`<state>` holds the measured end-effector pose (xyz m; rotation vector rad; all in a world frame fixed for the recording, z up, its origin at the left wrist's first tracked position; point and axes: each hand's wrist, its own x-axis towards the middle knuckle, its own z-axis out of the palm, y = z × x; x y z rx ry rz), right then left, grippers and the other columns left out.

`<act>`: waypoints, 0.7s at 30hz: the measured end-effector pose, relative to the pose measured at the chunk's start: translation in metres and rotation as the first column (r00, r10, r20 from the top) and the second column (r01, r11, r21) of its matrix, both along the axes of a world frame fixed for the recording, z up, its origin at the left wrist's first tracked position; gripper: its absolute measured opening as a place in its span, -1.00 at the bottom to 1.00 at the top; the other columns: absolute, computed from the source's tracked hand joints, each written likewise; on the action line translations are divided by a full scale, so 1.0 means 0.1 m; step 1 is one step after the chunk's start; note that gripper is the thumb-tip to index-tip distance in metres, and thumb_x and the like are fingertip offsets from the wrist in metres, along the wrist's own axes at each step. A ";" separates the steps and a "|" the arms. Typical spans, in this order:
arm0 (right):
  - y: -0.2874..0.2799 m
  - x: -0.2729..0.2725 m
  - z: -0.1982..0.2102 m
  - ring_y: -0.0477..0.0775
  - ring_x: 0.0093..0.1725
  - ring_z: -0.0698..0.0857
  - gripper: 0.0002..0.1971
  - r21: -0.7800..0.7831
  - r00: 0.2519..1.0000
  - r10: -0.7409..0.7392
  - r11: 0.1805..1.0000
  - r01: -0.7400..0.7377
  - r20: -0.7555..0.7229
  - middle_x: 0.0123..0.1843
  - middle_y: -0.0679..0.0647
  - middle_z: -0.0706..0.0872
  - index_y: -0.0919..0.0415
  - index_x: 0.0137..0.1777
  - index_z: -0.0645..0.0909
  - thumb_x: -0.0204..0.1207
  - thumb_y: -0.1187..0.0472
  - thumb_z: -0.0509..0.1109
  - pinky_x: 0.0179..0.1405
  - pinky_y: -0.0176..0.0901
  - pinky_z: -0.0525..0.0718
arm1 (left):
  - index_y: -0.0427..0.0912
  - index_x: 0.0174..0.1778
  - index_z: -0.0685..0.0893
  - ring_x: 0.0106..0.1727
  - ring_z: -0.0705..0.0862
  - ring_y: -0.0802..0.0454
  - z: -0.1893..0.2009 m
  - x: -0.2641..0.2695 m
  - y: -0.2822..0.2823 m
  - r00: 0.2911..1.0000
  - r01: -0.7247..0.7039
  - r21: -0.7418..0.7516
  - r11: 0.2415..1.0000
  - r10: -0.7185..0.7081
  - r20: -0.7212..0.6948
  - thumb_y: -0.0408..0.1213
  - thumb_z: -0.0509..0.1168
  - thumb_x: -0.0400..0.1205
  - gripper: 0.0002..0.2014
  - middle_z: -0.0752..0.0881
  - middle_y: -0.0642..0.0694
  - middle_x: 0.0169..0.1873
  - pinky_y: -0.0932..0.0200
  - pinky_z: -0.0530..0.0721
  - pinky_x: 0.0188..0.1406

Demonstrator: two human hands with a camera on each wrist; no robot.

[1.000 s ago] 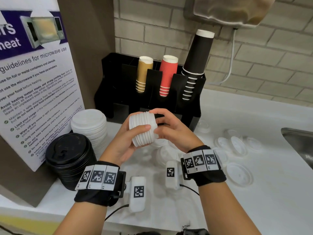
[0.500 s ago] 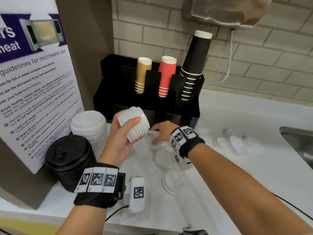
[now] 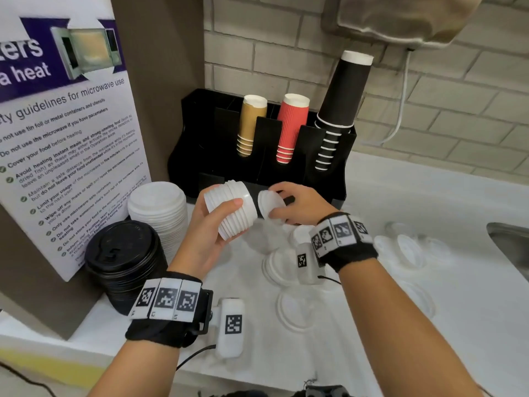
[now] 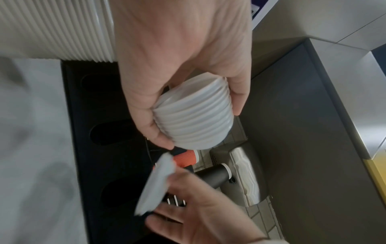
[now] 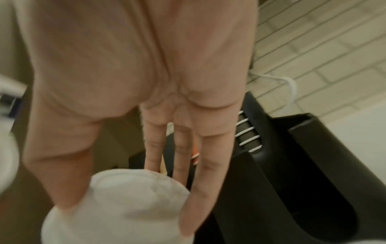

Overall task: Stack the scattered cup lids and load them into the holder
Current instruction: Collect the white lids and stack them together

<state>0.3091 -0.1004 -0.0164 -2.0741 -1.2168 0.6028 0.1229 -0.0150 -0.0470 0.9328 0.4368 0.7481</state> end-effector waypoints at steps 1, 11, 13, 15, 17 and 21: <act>-0.07 -0.05 0.03 0.03 0.13 0.71 -0.49 0.088 0.990 -0.015 0.996 0.028 -0.141 0.18 -0.03 0.66 -0.08 0.34 0.57 0.39 0.18 0.56 -0.05 -0.14 0.78 | 0.10 0.18 0.57 0.20 0.68 -0.07 -0.01 0.01 -0.01 1.000 0.007 0.006 1.000 -0.007 -0.005 -0.22 0.47 0.33 -0.51 0.68 -0.08 0.18 -0.09 0.76 -0.03; -0.61 -0.49 -0.03 0.03 0.10 0.73 -0.66 0.378 0.861 0.062 0.912 0.156 -0.506 0.11 0.03 0.74 -0.26 0.34 0.55 0.60 0.09 0.32 -0.11 -0.21 0.71 | 0.14 0.17 0.59 0.21 0.68 0.01 -0.04 0.20 -0.27 0.997 0.079 0.136 0.988 -0.076 -0.030 -0.17 0.49 0.35 -0.53 0.69 0.02 0.13 0.18 0.71 -0.12; -0.64 -0.48 -0.03 -0.03 0.10 0.72 -0.65 0.373 0.864 0.064 0.916 0.148 -0.500 0.13 0.00 0.74 -0.25 0.37 0.55 0.65 0.14 0.27 -0.09 -0.22 0.70 | 0.17 0.17 0.61 0.20 0.70 0.01 -0.05 0.20 -0.28 0.988 0.148 0.146 0.978 -0.141 -0.055 -0.12 0.55 0.30 -0.49 0.72 0.06 0.11 0.17 0.71 -0.10; -0.66 -0.48 -0.03 -0.09 0.09 0.72 -0.63 0.369 0.866 0.077 0.921 0.128 -0.494 0.15 -0.06 0.74 -0.23 0.38 0.56 0.65 0.18 0.25 -0.09 -0.22 0.68 | 0.18 0.17 0.62 0.19 0.72 0.04 -0.06 0.19 -0.28 0.980 0.191 0.149 0.970 -0.182 -0.076 -0.05 0.57 0.22 -0.43 0.74 0.07 0.11 0.16 0.71 -0.10; -0.67 -0.48 -0.04 -0.09 0.12 0.71 -0.61 0.369 0.869 0.091 0.923 0.110 -0.487 0.19 -0.10 0.74 -0.21 0.40 0.55 0.63 0.18 0.26 -0.08 -0.22 0.69 | 0.17 0.19 0.62 0.17 0.73 0.05 -0.07 0.20 -0.29 0.979 0.198 0.137 0.971 -0.189 -0.078 -0.09 0.57 0.25 -0.44 0.75 0.08 0.10 0.17 0.71 -0.12; -0.67 -0.49 -0.03 -0.01 0.20 0.69 -0.53 0.389 0.864 0.096 0.913 0.121 -0.493 0.22 -0.03 0.73 -0.16 0.41 0.55 0.47 0.08 0.34 -0.01 -0.17 0.71 | 0.12 0.23 0.60 0.20 0.70 -0.01 -0.05 0.21 -0.33 0.984 0.174 0.100 0.980 -0.169 -0.059 -0.18 0.48 0.36 -0.51 0.73 0.03 0.12 0.17 0.72 -0.14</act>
